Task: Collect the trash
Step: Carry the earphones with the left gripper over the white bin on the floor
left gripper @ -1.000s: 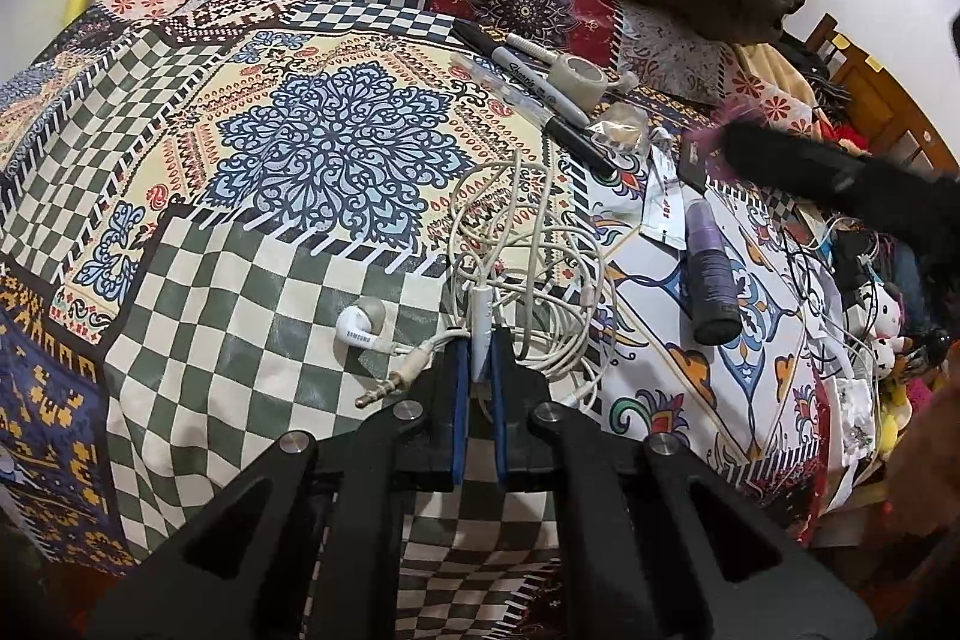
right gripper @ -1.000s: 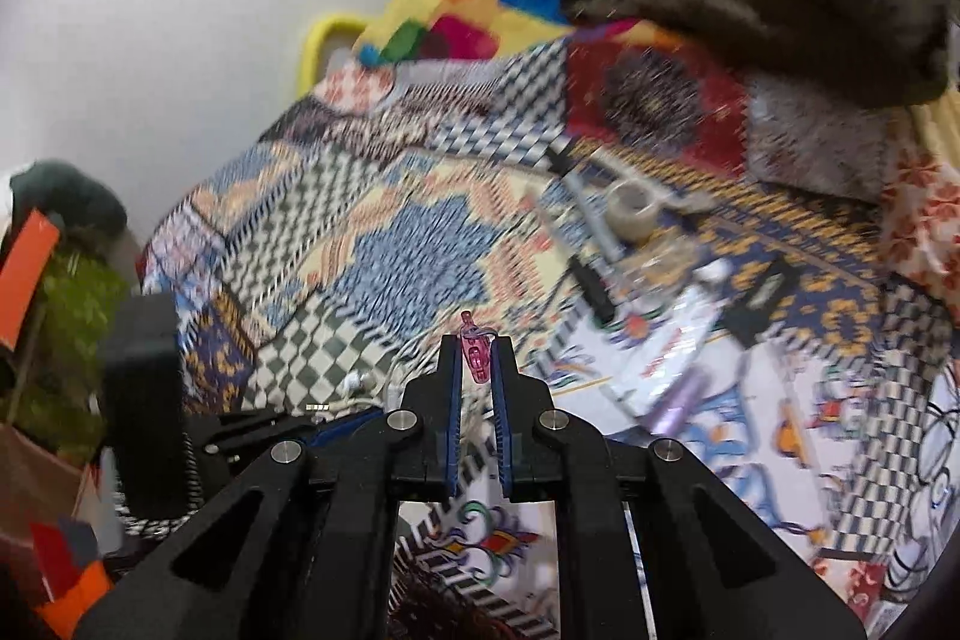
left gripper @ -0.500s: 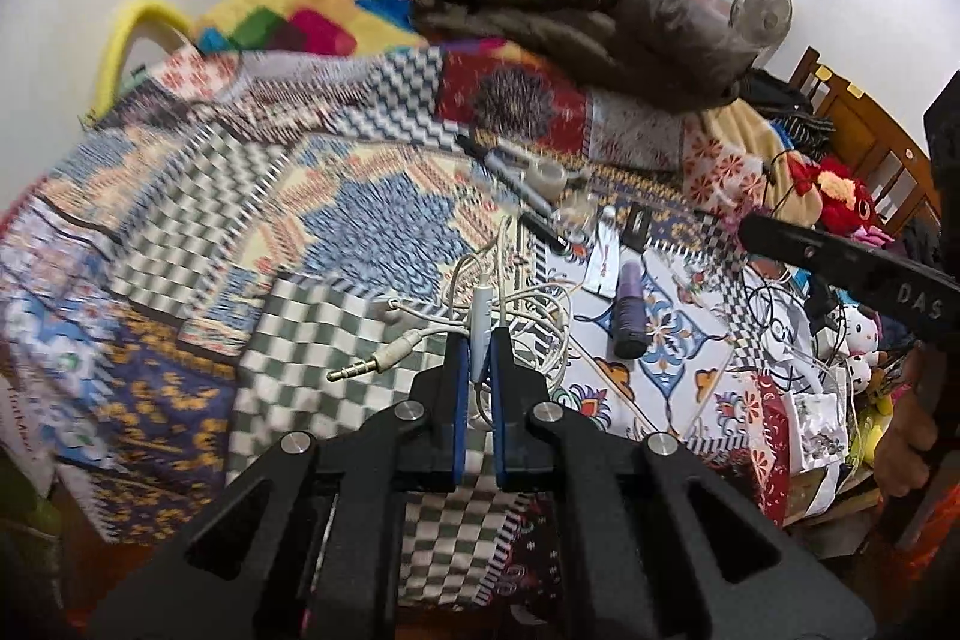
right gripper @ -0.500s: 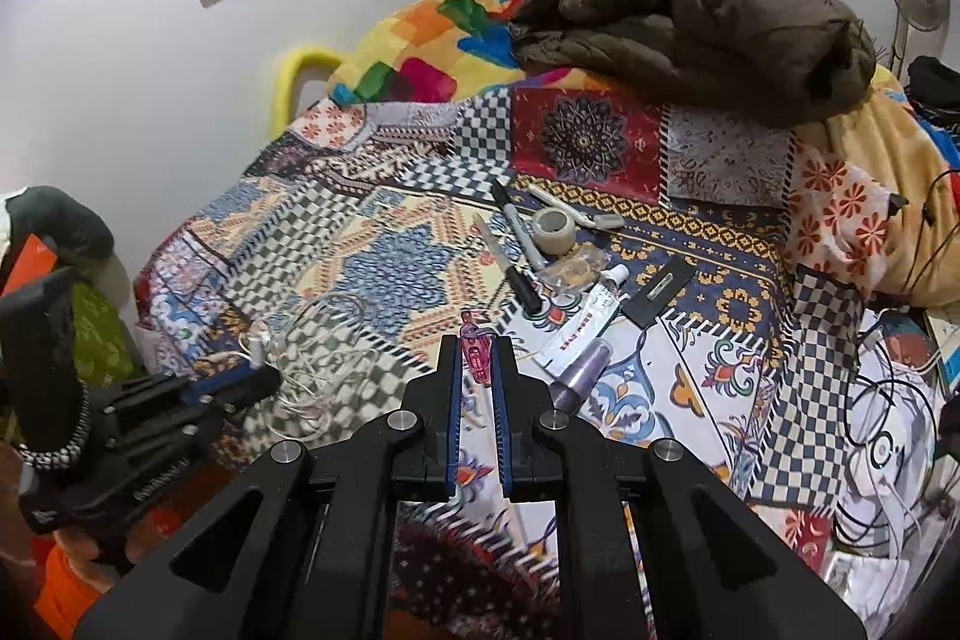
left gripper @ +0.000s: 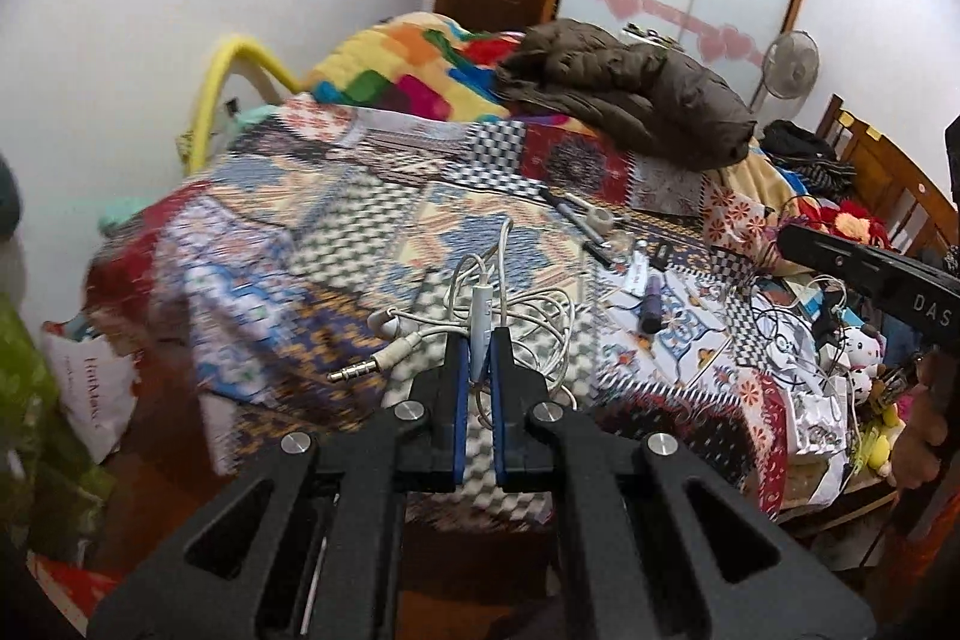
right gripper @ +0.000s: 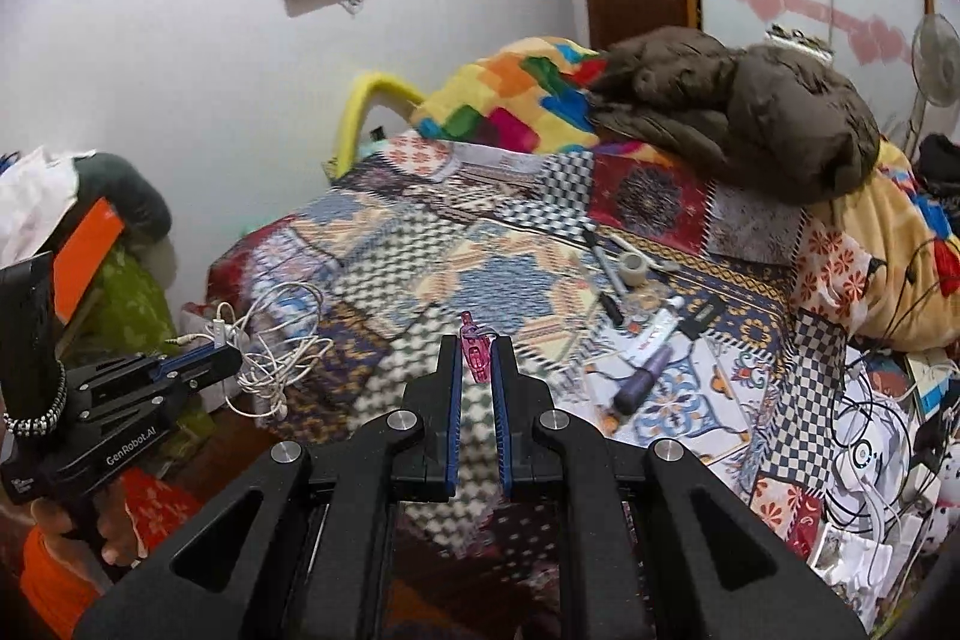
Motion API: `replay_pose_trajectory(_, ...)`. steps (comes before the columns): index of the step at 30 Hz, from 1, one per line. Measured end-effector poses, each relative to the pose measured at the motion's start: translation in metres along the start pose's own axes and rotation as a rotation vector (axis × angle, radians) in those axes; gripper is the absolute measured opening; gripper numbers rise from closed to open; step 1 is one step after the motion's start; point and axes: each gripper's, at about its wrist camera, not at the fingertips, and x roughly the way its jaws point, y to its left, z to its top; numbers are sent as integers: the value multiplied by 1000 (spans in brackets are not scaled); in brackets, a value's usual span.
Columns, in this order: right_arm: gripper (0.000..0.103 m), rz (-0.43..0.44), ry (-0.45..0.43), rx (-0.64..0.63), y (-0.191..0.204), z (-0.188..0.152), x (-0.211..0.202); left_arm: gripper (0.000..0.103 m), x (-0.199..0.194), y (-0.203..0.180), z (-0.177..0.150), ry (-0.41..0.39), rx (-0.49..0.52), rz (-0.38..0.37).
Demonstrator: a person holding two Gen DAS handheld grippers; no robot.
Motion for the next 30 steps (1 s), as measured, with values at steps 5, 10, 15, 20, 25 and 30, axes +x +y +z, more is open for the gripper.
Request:
replay_pose_trajectory(5,9,22,-13,-44,40,-8,-13,5,-45,32,-20,-26,-25,50)
replay_pose_trajectory(10,9,55,-9,-97,80,-19,-18,5,-81,65,-42,-37,-56,90)
replay_pose_trajectory(15,9,98,10,-144,123,-33,-11,5,-107,97,-68,-34,-83,138)
replay_pose_trajectory(20,9,150,45,-179,161,-47,6,5,-122,128,-90,-16,-113,168)
replay_pose_trajectory(25,9,199,110,-217,196,-64,30,5,-122,157,-113,26,-148,194)
replay_pose_trajectory(30,9,232,192,-277,228,-83,57,5,-107,186,-142,94,-201,212)
